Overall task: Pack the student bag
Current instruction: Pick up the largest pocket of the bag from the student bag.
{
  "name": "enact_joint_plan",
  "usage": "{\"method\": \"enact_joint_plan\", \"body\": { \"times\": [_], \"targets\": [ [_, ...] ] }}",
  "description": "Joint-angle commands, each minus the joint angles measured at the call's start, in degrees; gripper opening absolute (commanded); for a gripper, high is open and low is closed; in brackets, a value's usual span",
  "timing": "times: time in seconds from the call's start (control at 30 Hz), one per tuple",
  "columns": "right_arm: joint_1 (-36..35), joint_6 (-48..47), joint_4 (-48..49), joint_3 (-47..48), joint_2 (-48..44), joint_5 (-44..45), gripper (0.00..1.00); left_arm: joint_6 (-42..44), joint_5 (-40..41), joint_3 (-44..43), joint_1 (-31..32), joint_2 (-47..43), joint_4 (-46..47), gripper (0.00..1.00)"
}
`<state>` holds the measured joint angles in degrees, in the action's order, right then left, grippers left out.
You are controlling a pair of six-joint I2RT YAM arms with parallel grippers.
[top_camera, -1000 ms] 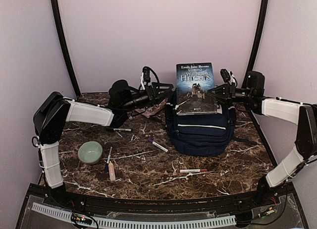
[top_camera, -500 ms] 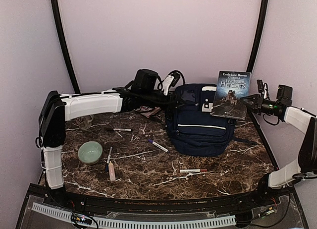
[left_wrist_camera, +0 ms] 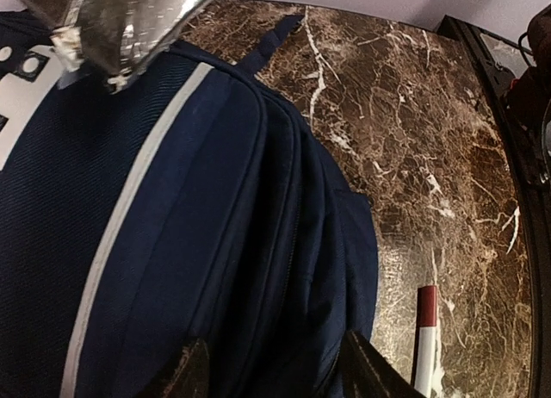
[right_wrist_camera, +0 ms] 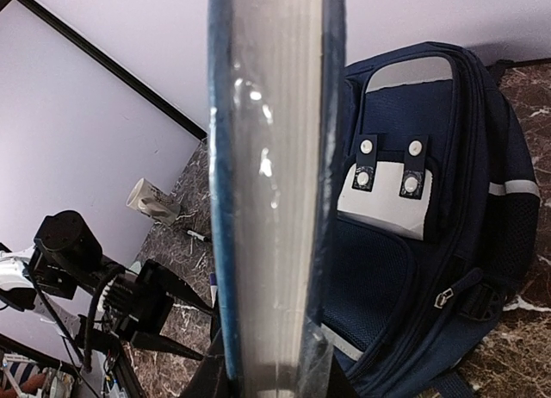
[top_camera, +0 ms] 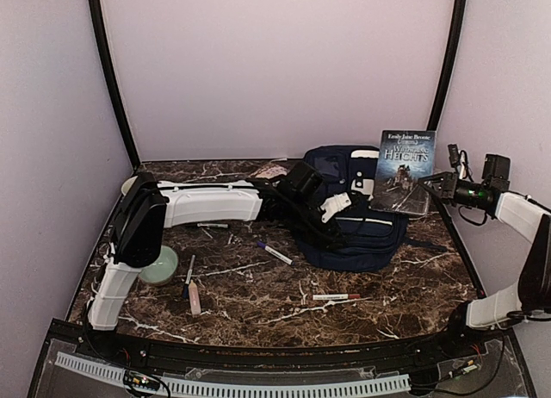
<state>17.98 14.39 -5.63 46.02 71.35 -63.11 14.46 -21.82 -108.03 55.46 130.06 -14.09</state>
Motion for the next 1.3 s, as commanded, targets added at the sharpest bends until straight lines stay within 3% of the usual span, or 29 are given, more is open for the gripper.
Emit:
{"method": "enact_joint_plan", "body": {
  "times": [0.0, 0.17, 0.37, 0.73, 0.83, 1.0, 1.13, 1.27],
  "targets": [
    [0.95, -2.42, 5.99, -0.02, -1.60, -3.51, 0.00, 7.16, 2.58, -5.93, 2.56, 2.65, -6.52, 0.55],
    [1.18, -2.11, 6.81, -0.88, -1.74, -3.75, 0.00, 8.70, 5.04, -10.07, 3.94, 6.04, -9.28, 0.54],
    [1.35, -2.09, 6.87, -0.96, -2.16, -4.01, 0.00, 7.41, 7.20, -12.02, 4.08, 8.06, -9.30, 0.43],
    [2.06, -2.18, 6.96, -1.14, -2.57, -3.89, 0.00, 5.21, 7.76, -13.31, 4.08, 8.58, -8.49, 0.00],
    [2.28, -1.80, 6.84, -0.61, -2.87, -3.00, 0.00, 4.35, 8.12, -14.98, 4.04, 8.54, -8.52, 0.00],
    [5.03, -5.76, -8.36, 8.92, -3.02, -0.87, 0.00, 2.42, 11.34, -17.82, 4.04, 7.80, -5.45, 0.00],
    [5.98, -15.63, -27.99, 17.57, -2.63, -1.86, 0.00, -0.12, 13.85, -18.27, 4.04, 6.31, 0.52, 0.00],
    [6.16, -17.72, -34.58, 19.13, -4.75, -3.67, 0.00, -1.84, 17.12, -18.26, 4.04, 5.04, 5.79, 0.00]
  ]
}}
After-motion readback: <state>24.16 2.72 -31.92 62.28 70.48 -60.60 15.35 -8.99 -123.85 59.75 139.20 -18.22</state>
